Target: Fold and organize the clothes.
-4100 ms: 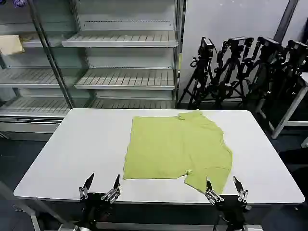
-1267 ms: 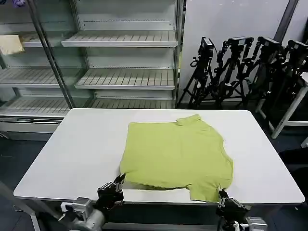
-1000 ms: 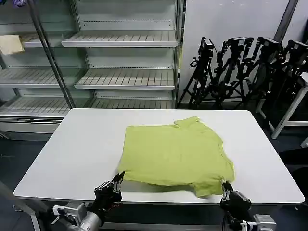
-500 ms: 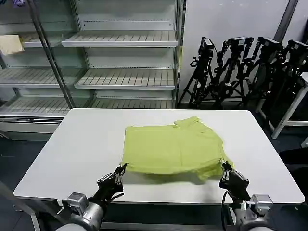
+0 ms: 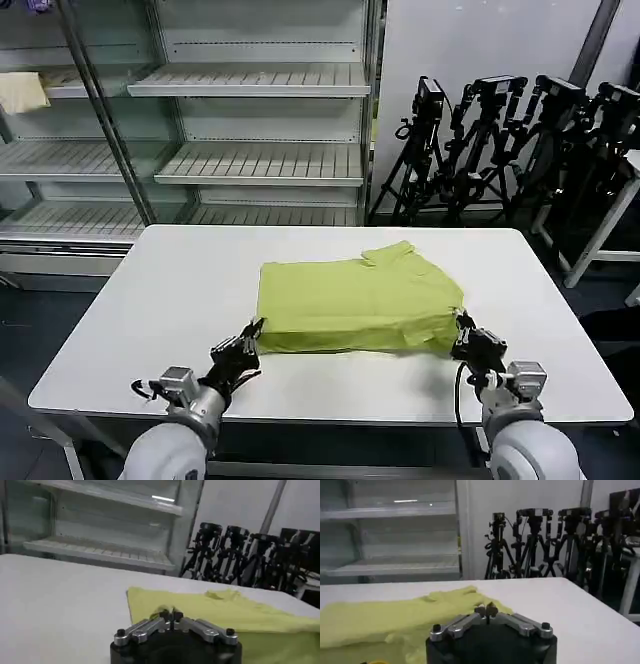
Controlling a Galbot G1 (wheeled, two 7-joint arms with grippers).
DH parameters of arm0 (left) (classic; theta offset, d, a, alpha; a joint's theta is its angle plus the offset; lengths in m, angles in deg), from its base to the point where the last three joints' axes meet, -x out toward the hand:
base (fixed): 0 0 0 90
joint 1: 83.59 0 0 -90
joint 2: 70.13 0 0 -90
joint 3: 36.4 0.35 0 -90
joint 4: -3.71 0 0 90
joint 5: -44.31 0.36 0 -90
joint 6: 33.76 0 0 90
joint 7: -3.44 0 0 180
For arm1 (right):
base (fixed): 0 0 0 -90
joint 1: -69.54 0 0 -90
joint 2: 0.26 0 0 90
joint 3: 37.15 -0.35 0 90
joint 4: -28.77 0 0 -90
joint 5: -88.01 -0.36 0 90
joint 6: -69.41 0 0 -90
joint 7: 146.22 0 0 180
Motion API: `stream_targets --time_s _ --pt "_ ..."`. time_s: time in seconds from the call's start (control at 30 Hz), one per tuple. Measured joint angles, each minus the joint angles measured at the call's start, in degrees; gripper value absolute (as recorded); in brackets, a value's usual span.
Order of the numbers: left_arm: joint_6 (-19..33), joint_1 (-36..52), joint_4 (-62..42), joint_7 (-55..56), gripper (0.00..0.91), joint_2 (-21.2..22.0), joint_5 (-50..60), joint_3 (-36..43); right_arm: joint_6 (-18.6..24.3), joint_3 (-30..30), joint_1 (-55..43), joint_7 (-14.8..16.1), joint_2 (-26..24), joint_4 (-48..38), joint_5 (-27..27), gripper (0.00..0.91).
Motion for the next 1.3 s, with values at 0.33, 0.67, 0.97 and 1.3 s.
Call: stream_targets --time_s 0.33,0.67,0.97,1.3 --pt "0.2 5.2 -6.7 0.2 0.353 1.2 2.8 2.8 -0.7 2.4 -3.7 1.9 0.6 -5.7 2.8 0.907" --pt "0.6 5.8 -8.5 1.4 0.907 2.1 4.0 2.8 -0.1 2.5 -3.1 3.9 0.9 -6.8 7.8 0.907" --pt "0.5 2.5 -6.6 1.5 0.907 2.0 4.0 1.7 -2.2 -0.1 -0.1 2.7 1.5 -5.2 8.5 0.907" --pt "-1.0 0.1 -5.6 1.0 0.212 2.2 2.6 2.1 -5.4 -1.0 0.5 -0.1 2.0 -6.2 3.3 0.584"
